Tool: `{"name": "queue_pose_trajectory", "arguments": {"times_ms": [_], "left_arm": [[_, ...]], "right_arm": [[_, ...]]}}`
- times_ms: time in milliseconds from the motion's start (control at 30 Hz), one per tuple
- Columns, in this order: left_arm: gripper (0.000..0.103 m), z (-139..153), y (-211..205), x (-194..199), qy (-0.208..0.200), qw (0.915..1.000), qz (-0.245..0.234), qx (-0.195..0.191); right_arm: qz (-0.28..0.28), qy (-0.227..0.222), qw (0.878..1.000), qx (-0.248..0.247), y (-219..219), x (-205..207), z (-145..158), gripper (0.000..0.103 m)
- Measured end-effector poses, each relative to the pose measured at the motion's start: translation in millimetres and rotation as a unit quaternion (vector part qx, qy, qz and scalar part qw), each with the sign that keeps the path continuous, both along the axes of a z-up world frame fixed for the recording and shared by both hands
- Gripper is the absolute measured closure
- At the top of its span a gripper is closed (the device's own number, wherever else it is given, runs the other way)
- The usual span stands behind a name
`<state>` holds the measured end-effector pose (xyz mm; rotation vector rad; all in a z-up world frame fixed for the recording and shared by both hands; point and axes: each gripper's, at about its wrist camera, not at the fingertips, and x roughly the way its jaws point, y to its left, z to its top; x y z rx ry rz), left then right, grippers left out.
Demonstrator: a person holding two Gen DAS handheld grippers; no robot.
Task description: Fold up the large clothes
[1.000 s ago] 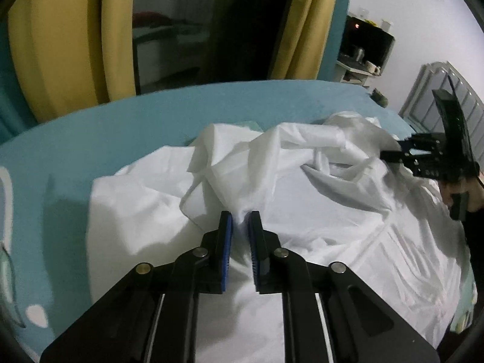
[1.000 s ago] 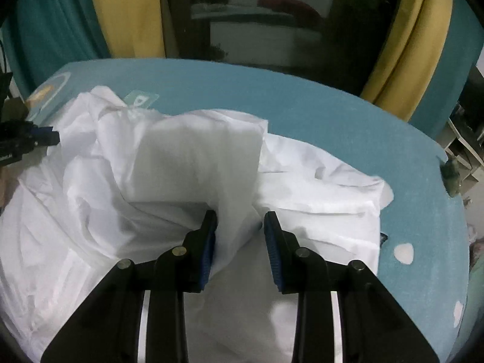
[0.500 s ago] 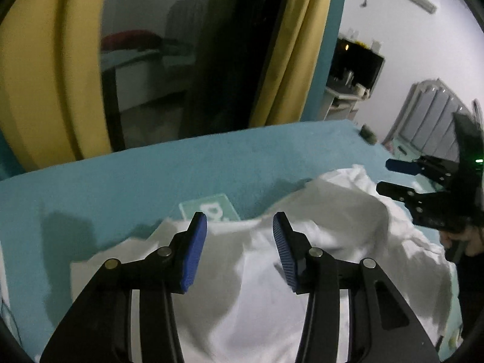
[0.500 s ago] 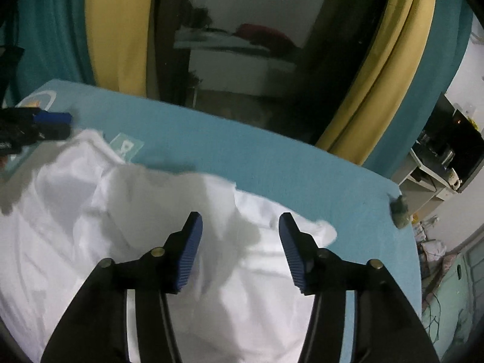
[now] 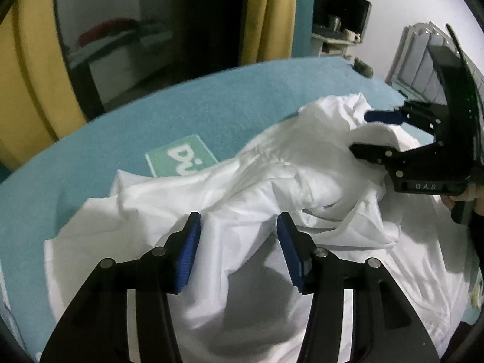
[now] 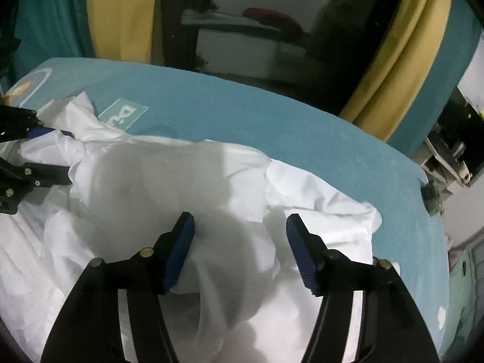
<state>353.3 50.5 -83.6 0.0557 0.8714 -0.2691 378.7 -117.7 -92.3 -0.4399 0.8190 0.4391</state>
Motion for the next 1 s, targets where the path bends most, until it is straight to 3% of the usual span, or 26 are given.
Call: {"name": "queue_pose_trajectory", "arguments": {"times_ms": [167,300,400,600,833,1000], "left_arm": [[0.049,26,2,-28,-0.048,0.9988,0.005,-0.008],[0.048,44,12,-62,-0.085,0.9953,0.039,-0.022],[0.048,56,23,-87,-0.113,0.9896,0.087,-0.017],[0.049,72,45,-140,-0.154,0.9755,0.147,-0.056],[0.048,59,49,-200,-0.149,0.9732,0.171,-0.036],[0.048,41,71,-247,-0.134,0.9627,0.227,-0.061]], "right_arm": [[-0.003,-0.009,1.000,0.008,-11,-20,15,0.040],[-0.007,-0.012,1.000,0.028,-24,-41,26,0.040],[-0.016,-0.021,0.999,0.046,-34,-57,34,0.040],[-0.027,-0.028,0.996,0.076,-53,-89,46,0.039],[-0.056,-0.031,0.992,0.111,-92,-123,51,0.036],[-0.102,-0.021,0.986,0.128,-136,-139,42,0.035]]}}
